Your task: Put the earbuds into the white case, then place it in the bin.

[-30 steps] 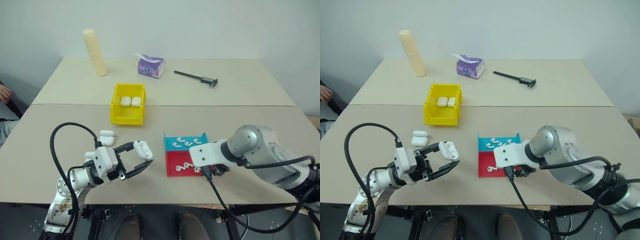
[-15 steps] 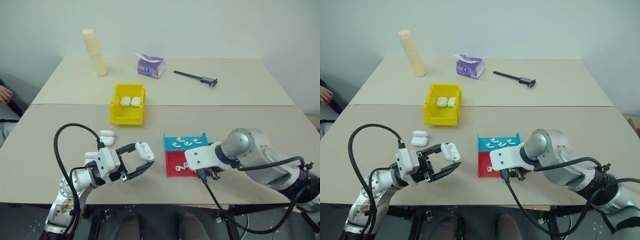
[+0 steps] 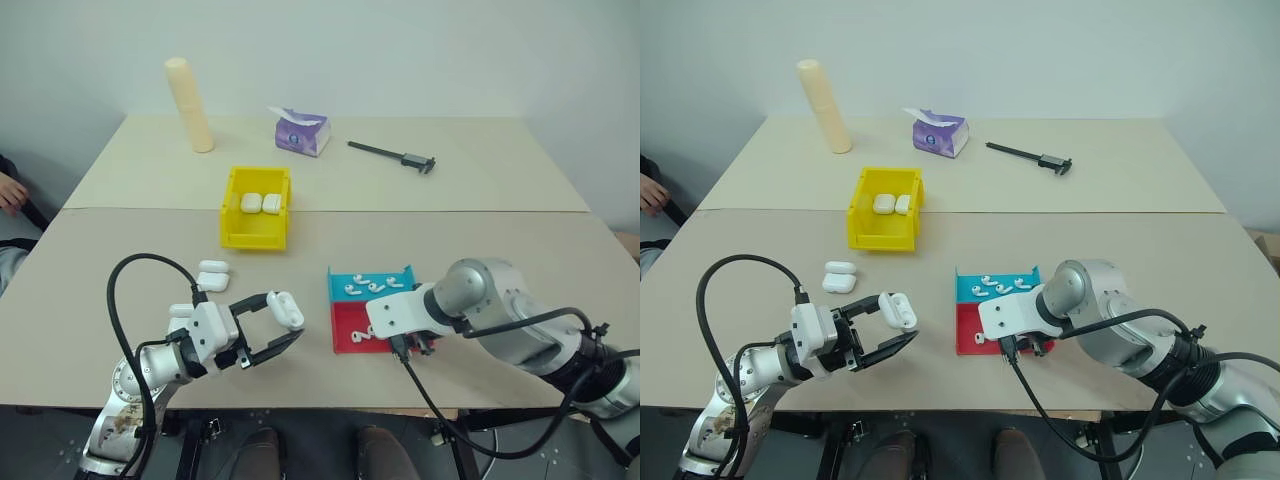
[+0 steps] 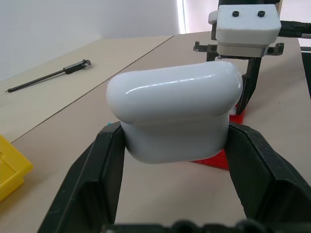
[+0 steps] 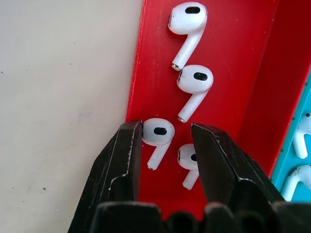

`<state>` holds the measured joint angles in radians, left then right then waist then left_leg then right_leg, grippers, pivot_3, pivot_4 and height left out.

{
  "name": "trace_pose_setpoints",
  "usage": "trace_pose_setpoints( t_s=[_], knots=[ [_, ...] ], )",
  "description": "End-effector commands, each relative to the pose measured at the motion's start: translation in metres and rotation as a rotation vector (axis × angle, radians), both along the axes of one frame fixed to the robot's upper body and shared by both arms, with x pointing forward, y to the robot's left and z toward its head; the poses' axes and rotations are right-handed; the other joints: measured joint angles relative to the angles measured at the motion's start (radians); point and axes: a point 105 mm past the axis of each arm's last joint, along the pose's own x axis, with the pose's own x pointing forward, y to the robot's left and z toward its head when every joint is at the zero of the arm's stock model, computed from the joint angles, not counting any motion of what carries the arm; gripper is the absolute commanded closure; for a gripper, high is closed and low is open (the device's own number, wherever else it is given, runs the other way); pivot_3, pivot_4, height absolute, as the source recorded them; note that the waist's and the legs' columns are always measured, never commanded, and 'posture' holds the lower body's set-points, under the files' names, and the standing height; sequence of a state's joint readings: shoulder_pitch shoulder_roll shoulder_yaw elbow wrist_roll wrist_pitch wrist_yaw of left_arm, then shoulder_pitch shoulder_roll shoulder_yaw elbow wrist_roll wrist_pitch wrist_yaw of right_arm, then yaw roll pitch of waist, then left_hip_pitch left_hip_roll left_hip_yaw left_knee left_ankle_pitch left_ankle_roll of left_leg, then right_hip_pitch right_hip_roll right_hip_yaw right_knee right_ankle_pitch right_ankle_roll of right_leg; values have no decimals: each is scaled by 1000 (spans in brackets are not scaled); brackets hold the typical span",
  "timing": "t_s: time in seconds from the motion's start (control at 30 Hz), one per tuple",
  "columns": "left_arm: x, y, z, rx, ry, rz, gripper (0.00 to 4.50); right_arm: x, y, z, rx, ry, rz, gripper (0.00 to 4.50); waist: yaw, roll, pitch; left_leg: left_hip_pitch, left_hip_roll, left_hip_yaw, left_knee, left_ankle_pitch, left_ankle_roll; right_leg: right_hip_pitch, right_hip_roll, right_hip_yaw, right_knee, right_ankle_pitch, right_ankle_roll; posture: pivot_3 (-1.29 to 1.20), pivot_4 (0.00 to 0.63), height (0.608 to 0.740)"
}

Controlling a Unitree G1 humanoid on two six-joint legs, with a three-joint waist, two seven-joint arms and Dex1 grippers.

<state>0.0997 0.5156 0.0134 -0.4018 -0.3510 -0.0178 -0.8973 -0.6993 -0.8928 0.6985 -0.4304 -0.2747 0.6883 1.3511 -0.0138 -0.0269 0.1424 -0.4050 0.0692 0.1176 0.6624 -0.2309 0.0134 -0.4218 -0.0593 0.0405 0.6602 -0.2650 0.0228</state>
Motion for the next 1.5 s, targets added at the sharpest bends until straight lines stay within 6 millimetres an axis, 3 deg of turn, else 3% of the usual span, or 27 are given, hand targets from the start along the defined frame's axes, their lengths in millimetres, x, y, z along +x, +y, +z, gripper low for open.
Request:
trace_pose_setpoints(
  t_s=[0.03,0.33,0.43,0.77,0.9,1.13,1.23,1.5],
  knots=[
    [-4,-2,12,-5,-59,-10,1697,1,0,4,-4,-26,20,2483,0,0,0,0,0,0,0,0,0,0,0,0,0,0,0,0,150,740],
    [-4,-2,10,0,-58,-5,1697,2,-1,-1,-18,-32,22,2483,0,0,0,0,0,0,0,0,0,0,0,0,0,0,0,0,150,740],
    [-5,-1,10,4,-57,-2,1697,1,-2,-2,-21,-27,23,3047,0,0,0,0,0,0,0,0,0,0,0,0,0,0,0,0,150,740],
    [-5,-2,8,13,-53,-6,1697,-2,-1,-3,-19,-16,32,3047,0,0,0,0,0,0,0,0,0,0,0,0,0,0,0,0,150,740],
    [-5,-2,9,16,-55,-11,1697,-2,0,-2,-14,-14,29,3808,0,0,0,0,0,0,0,0,0,1,0,0,0,0,0,0,150,740],
    [-6,-2,12,14,-56,-36,1697,-6,3,6,32,-14,14,3808,0,0,0,0,0,0,0,0,0,0,0,0,-1,0,0,0,150,740],
    [-9,-3,22,-8,-61,-78,1697,-8,7,30,129,-34,-2,3808,0,0,0,0,0,0,0,0,0,0,0,0,-1,0,0,0,150,740],
    [-12,-17,56,-76,-102,-257,1697,9,10,150,678,-219,-127,3808,1,-1,0,0,0,-1,-1,0,0,1,0,-1,-1,0,0,0,150,740]
  ],
)
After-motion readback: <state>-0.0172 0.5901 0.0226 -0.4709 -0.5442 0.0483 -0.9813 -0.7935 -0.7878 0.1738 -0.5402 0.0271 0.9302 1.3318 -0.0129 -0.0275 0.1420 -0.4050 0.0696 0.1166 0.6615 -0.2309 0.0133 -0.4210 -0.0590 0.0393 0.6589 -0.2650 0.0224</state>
